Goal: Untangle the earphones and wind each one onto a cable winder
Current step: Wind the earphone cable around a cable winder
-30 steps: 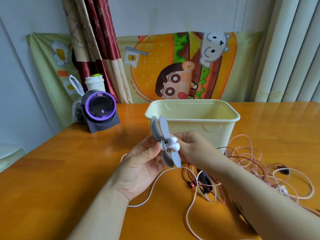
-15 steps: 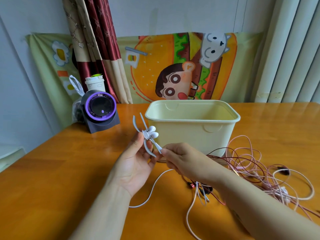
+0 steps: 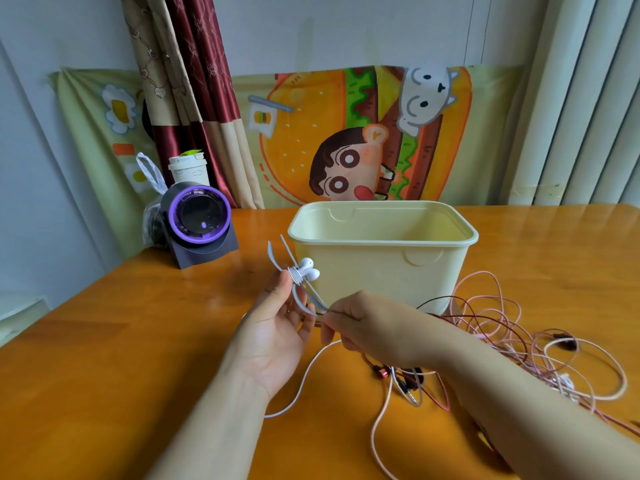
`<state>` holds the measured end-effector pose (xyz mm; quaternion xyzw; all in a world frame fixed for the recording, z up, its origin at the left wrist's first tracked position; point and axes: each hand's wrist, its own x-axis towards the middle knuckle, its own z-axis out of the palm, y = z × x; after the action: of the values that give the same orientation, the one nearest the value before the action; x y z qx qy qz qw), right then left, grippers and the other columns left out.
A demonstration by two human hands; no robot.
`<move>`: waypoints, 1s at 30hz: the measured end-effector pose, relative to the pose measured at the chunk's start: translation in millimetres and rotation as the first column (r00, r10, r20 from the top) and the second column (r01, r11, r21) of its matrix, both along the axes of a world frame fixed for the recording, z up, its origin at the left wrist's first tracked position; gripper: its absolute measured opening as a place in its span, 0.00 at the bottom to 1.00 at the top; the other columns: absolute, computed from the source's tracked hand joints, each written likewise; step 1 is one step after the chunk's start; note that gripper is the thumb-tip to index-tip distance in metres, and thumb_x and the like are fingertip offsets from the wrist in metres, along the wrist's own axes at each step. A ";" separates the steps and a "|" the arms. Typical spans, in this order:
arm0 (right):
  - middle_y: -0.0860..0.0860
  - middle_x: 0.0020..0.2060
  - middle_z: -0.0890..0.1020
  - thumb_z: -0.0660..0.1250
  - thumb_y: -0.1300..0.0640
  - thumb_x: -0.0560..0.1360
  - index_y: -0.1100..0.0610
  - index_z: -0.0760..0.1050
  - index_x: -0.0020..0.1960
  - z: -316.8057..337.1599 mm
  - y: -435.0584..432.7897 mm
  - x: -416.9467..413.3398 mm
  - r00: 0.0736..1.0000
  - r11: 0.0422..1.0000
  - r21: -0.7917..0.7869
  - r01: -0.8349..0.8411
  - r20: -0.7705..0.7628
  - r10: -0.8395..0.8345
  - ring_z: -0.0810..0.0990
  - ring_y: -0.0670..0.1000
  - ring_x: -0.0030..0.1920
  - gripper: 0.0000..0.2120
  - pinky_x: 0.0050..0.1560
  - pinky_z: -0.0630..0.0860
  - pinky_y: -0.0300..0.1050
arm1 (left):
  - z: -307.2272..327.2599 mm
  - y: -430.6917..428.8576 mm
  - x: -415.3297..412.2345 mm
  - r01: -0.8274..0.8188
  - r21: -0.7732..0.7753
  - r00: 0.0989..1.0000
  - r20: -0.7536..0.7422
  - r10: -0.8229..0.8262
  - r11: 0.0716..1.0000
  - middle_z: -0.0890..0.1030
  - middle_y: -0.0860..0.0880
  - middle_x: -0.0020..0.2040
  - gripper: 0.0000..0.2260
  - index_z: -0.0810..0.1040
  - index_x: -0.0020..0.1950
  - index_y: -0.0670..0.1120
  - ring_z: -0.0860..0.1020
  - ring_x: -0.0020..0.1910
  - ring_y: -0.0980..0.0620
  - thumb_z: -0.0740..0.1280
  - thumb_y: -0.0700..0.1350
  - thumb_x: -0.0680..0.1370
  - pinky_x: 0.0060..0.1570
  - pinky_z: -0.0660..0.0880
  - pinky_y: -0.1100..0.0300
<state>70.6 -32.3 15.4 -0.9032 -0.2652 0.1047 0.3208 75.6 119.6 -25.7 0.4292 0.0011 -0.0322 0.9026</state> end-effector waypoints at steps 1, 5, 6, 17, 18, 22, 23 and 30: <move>0.49 0.29 0.72 0.54 0.55 0.82 0.57 0.79 0.46 0.9 1.8 -2.9 1.000 0.999 -0.043 -0.006 0.030 0.007 0.66 0.43 0.25 0.16 0.28 0.64 0.36 | 0.5 -1.6 -1.1 -0.007 0.027 1.000 0.002 0.007 1.000 0.85 0.53 0.47 0.17 0.82 0.56 0.47 0.75 0.42 0.58 0.67 0.50 0.70 0.48 0.69 0.64; 0.47 0.33 0.73 0.53 0.54 0.82 0.57 0.79 0.49 6.8 7.4 -15.3 0.982 0.977 -0.212 -0.027 0.175 0.065 0.70 0.45 0.32 0.17 0.33 0.65 0.35 | 0.6 -5.8 -5.7 -0.033 0.145 0.998 0.057 0.025 0.989 0.84 0.46 0.49 0.15 0.81 0.55 0.44 0.75 0.38 0.53 0.68 0.46 0.70 0.37 0.70 0.61; 0.47 0.34 0.75 0.53 0.54 0.83 0.57 0.79 0.48 10.7 5.7 -16.4 0.973 0.975 -0.221 -0.030 0.218 0.079 0.71 0.45 0.34 0.17 0.35 0.67 0.37 | 1.0 -6.7 -7.1 -0.026 0.166 0.998 0.067 0.015 0.986 0.84 0.45 0.49 0.14 0.81 0.54 0.45 0.76 0.39 0.53 0.69 0.45 0.69 0.36 0.71 0.62; 0.46 0.31 0.77 0.65 0.48 0.75 0.55 0.79 0.44 45.0 -24.1 -8.9 0.864 0.981 0.175 0.084 0.478 -0.159 0.73 0.42 0.34 0.11 0.34 0.69 0.36 | 12.9 -11.0 -20.1 0.138 0.198 0.984 0.080 -0.157 0.970 0.85 0.41 0.46 0.13 0.78 0.52 0.45 0.84 0.41 0.51 0.67 0.41 0.69 0.44 0.69 0.58; 0.47 0.30 0.77 0.66 0.48 0.75 0.55 0.79 0.43 45.3 -25.5 -7.8 0.849 0.973 0.214 0.088 0.495 -0.186 0.73 0.42 0.33 0.11 0.34 0.68 0.35 | 13.2 -11.5 -20.7 0.155 0.191 0.981 0.083 -0.173 0.969 0.85 0.40 0.47 0.12 0.78 0.52 0.45 0.84 0.42 0.49 0.67 0.40 0.69 0.44 0.71 0.59; 0.54 0.30 0.77 0.66 0.47 0.74 0.57 0.79 0.43 42.1 -27.9 -3.5 0.854 0.942 0.326 0.077 0.466 -0.231 0.69 0.46 0.29 0.13 0.29 0.65 0.35 | 13.4 -11.6 -21.2 0.189 0.145 0.974 0.097 -0.204 0.971 0.84 0.38 0.49 0.12 0.78 0.53 0.44 0.84 0.44 0.47 0.66 0.39 0.70 0.39 0.76 0.63; 0.55 0.30 0.76 0.66 0.46 0.74 0.56 0.79 0.43 40.7 -27.6 -2.2 0.862 0.933 0.352 0.076 0.447 -0.239 0.68 0.44 0.28 0.13 0.29 0.64 0.35 | 13.1 -11.1 -20.7 0.192 0.132 0.974 0.098 -0.206 0.972 0.84 0.38 0.49 0.13 0.78 0.53 0.44 0.84 0.45 0.47 0.68 0.38 0.70 0.38 0.77 0.64; 0.42 0.23 0.71 0.68 0.48 0.73 0.54 0.77 0.40 34.8 -24.7 2.5 0.873 0.852 0.514 0.099 0.366 -0.322 0.63 0.44 0.22 0.10 0.24 0.58 0.31 | 12.2 -7.8 -17.8 0.231 0.090 0.967 0.092 -0.239 0.969 0.78 0.32 0.60 0.11 0.86 0.45 0.47 0.78 0.48 0.45 0.76 0.40 0.64 0.37 0.77 0.64</move>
<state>73.1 -57.0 50.2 -0.8190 -0.2448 -0.2071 0.4759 57.9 111.8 -13.4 0.4625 -0.0943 -0.1169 0.8738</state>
